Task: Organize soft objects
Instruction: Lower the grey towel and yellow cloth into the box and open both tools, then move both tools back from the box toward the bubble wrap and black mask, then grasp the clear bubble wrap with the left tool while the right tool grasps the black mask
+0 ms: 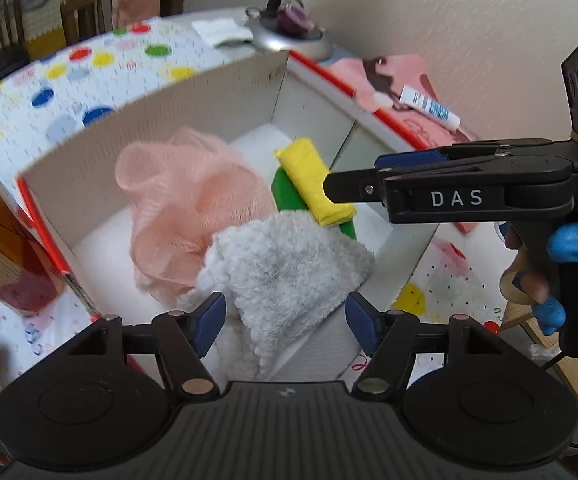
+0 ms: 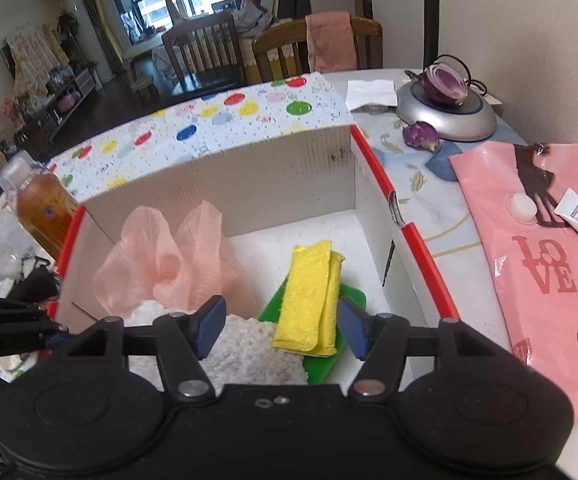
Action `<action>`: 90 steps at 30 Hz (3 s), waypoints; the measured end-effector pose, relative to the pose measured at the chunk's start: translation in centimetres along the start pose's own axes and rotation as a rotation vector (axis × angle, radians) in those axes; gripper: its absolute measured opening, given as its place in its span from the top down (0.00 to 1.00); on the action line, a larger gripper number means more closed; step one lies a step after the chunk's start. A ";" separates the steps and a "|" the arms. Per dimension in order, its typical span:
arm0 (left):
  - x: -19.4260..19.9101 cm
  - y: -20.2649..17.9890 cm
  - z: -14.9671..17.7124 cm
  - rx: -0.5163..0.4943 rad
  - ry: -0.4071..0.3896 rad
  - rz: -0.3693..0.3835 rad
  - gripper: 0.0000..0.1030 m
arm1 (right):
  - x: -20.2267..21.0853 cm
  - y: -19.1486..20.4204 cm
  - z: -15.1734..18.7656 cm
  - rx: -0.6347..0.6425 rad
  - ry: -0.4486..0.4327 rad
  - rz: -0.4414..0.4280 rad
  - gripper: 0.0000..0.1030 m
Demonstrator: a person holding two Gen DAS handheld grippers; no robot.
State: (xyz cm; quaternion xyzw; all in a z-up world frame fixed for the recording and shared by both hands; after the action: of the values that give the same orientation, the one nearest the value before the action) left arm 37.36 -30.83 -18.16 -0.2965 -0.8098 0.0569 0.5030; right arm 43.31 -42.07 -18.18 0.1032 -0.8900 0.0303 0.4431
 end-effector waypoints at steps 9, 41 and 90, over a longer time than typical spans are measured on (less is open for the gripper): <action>5.3 -0.4 -0.1 -0.023 -0.127 0.005 0.36 | 4.5 1.0 -0.9 -0.041 -0.090 -0.032 0.39; 26.1 11.5 8.4 -0.016 -0.441 -0.119 0.14 | 14.1 21.0 0.8 0.025 -0.289 -0.163 0.05; 16.8 30.4 6.6 0.049 -0.269 -0.276 0.01 | -3.8 34.5 4.9 0.084 -0.011 -0.060 0.11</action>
State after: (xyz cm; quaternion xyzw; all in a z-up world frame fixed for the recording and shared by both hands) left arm 39.25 4.41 -20.17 -0.1598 -0.9012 0.0461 0.4003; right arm 34.45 -8.45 -22.90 0.1482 -0.8870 0.0537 0.4341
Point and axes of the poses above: each gripper's, at about its wrist camera, not at the fingertips, and x roughly against the way its jaws point, y to its left, z to its underside, the point moved 9 cm from there along -x, roughly the way its jaws point, and after that the axes turned 10 degrees about z, right-handed, at the moved point
